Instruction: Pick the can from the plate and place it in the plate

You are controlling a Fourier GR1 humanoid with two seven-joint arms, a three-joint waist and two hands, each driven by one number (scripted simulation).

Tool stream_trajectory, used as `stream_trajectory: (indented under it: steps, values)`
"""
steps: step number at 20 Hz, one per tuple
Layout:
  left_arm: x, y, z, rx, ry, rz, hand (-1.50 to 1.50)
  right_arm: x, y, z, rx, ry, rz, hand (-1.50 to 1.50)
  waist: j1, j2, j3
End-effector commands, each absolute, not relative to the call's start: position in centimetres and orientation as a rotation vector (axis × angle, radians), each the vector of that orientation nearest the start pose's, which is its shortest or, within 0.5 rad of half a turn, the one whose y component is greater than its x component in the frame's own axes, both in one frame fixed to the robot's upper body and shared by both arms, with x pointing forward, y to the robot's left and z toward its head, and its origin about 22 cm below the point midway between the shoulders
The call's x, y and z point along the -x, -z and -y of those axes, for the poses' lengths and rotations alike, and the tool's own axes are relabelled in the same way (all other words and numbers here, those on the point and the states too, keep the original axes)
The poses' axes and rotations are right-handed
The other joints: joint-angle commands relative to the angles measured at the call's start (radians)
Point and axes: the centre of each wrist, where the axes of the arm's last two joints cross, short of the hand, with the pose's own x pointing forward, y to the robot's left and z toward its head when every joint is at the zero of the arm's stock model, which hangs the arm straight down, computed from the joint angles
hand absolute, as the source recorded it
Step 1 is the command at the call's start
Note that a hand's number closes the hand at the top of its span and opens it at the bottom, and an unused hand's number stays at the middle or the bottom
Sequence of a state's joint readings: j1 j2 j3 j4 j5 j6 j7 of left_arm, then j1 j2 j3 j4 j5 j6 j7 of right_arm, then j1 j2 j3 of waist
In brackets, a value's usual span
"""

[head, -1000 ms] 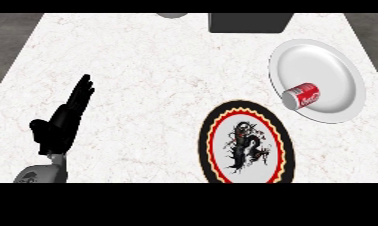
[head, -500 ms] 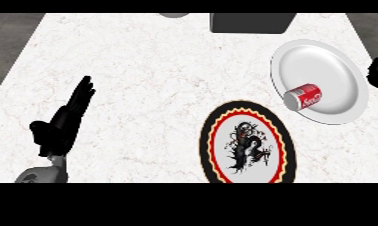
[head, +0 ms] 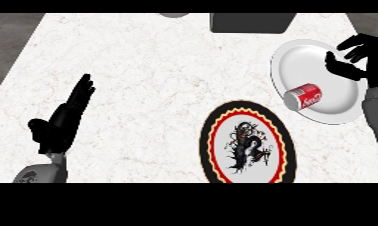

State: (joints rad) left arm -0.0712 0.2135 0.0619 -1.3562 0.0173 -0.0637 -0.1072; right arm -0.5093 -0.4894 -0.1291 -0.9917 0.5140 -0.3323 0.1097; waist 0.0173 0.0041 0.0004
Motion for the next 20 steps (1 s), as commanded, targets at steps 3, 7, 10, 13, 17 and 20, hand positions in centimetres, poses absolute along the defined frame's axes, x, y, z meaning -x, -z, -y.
stream_trajectory:
  steps: [3, 7, 10, 13, 17, 20]
  values:
    - [-24.0, 2.1, -29.7, -0.126, 0.135, 1.529, 0.0, -39.0, -5.9, 34.9, 1.062, -0.232, 1.297, -1.5, 0.008, 0.0, 0.0]
    - [-26.1, 2.0, -29.8, -0.136, 0.15, 1.501, 0.0, -38.9, -5.7, 34.7, 0.973, -0.109, 1.365, -1.5, -0.007, -0.001, 0.0]
    - [-26.2, 1.5, -30.5, -0.155, 0.151, 1.529, 0.0, -37.9, -6.4, 37.3, 0.969, 0.091, 1.479, -1.5, -0.01, 0.0, 0.001]
    - [-24.3, 2.6, -32.1, -0.152, 0.132, 1.513, 0.0, -36.2, -6.2, 39.8, 0.926, 0.205, 1.522, -1.5, -0.016, -0.004, 0.001]
    - [-25.1, 1.1, -31.6, -0.144, 0.14, 1.51, 0.0, -33.1, -6.2, 44.6, 0.797, 0.357, 1.601, -1.5, -0.024, -0.006, 0.002]
    - [-25.2, 1.7, -31.7, -0.164, 0.14, 1.512, 0.0, -30.5, -5.6, 47.3, 0.768, 0.388, 1.629, -1.5, -0.024, -0.005, 0.0]
